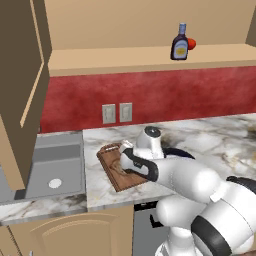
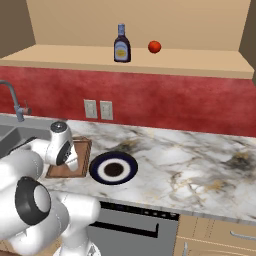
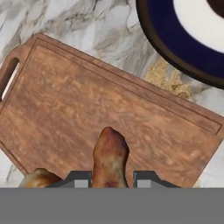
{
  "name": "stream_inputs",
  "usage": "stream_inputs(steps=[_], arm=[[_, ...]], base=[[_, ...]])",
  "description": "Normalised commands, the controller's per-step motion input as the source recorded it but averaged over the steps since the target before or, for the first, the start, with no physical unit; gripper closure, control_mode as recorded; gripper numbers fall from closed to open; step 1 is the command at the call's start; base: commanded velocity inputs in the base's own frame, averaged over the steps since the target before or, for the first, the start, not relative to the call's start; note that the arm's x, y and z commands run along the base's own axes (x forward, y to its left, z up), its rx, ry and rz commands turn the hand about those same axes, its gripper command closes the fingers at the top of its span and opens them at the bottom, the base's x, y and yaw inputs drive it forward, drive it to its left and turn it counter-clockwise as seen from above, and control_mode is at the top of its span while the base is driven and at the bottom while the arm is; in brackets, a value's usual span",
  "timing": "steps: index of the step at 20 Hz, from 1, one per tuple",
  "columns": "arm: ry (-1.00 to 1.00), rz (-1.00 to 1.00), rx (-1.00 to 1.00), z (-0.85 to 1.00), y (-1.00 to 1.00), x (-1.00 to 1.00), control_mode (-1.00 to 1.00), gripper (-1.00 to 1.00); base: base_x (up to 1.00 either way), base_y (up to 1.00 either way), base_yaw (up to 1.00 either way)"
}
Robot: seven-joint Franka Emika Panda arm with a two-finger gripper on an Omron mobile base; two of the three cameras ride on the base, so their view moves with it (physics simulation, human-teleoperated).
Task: Pick the chicken drumstick from the plate and place it on the cutting board. Then pick the condiment bottle from the cabinet and place it next to the cutting board.
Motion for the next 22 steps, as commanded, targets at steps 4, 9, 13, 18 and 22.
stream_inputs(steps=[4,9,13,18,22], arm=[[0.0,0.0,0.0,-0.02,0.0,0.27,-1.0,1.0],[0.0,0.0,0.0,-0.15,0.02,0.15,-1.0,1.0],[0.0,0.0,0.0,-0.23,0.06,0.04,-1.0,1.0],[0.0,0.0,0.0,-0.23,0.07,0.02,-1.0,1.0],[0.0,0.0,0.0,-0.15,0.02,0.06,-1.0,1.0]], base=[[0.0,0.0,0.0],[0.0,0.0,0.0],[0.0,0.0,0.0],[0.0,0.0,0.0],[0.0,0.0,0.0]])
